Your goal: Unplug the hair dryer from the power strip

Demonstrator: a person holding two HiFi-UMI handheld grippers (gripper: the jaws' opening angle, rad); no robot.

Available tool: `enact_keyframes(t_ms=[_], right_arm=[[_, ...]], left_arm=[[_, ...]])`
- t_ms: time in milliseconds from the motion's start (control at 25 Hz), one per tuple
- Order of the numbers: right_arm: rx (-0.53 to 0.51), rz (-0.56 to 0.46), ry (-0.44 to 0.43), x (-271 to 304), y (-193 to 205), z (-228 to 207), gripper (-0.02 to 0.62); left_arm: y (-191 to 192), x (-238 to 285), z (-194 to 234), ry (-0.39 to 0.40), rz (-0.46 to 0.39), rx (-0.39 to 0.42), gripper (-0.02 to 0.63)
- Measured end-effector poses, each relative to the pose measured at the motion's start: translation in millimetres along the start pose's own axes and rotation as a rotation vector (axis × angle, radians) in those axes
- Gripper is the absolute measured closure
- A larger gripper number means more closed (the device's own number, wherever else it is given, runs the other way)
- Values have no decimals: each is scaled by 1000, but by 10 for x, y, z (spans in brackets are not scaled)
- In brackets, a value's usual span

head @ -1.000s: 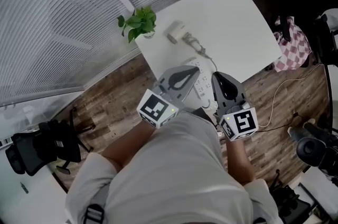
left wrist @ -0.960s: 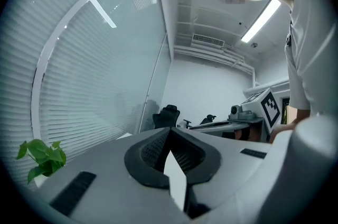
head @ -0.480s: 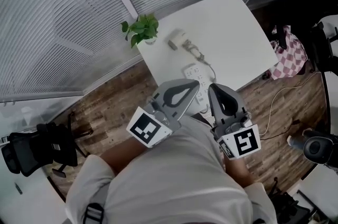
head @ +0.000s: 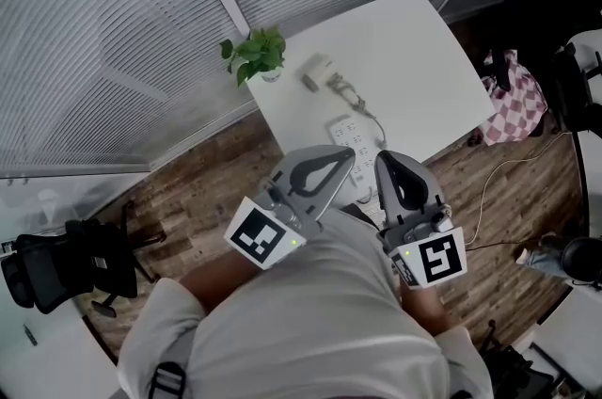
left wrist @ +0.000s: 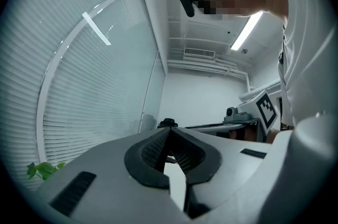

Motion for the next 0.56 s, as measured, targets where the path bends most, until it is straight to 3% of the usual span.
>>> enact_keyframes(t_ms=[560], right_arm=[[-10, 14, -12, 6, -31, 29, 563]], left_arm=[[11, -13, 1, -1, 4, 13, 577]])
Point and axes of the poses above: the fingertips, and each gripper's own axes: x forward along the fingers, z to its left, y out of its underside, the point moved 3 cm from there along -x, backward along the fingers, and after that the axes turned 9 degrees about -y, right-handed, at the moved point
